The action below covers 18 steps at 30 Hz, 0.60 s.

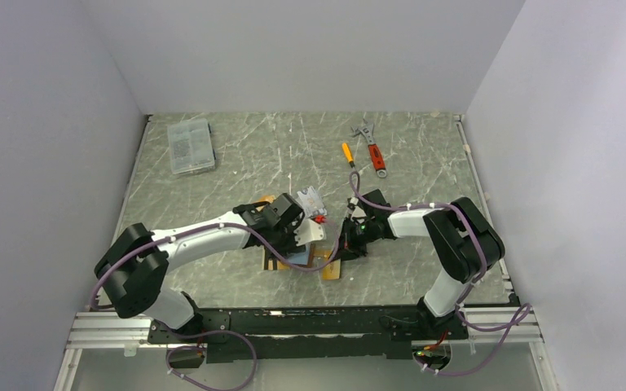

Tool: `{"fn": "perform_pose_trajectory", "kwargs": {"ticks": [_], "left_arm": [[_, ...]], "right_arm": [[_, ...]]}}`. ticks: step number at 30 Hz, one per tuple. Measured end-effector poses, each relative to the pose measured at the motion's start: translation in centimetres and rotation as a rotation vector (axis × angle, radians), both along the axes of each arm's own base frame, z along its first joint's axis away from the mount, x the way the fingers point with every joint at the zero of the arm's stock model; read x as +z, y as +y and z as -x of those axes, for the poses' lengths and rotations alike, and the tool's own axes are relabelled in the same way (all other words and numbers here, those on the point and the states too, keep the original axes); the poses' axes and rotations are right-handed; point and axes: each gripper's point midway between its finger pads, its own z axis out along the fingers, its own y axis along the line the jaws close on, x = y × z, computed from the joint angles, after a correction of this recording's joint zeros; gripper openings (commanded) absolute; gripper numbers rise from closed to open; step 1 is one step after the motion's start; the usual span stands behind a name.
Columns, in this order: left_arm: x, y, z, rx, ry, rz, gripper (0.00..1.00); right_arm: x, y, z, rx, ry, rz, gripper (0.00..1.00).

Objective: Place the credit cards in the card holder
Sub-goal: Open the card holder at the center of the board.

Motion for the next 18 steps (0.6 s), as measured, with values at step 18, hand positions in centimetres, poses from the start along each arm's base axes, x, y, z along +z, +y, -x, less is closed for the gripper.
{"fn": "perform_pose_trajectory", "kwargs": {"ticks": [18], "left_arm": [[-2.6, 5.3, -1.7, 0.209, 0.141, 0.036, 0.56]], "right_arm": [[0.0, -0.8, 0.3, -0.059, -0.068, 0.020, 0.00]]}}
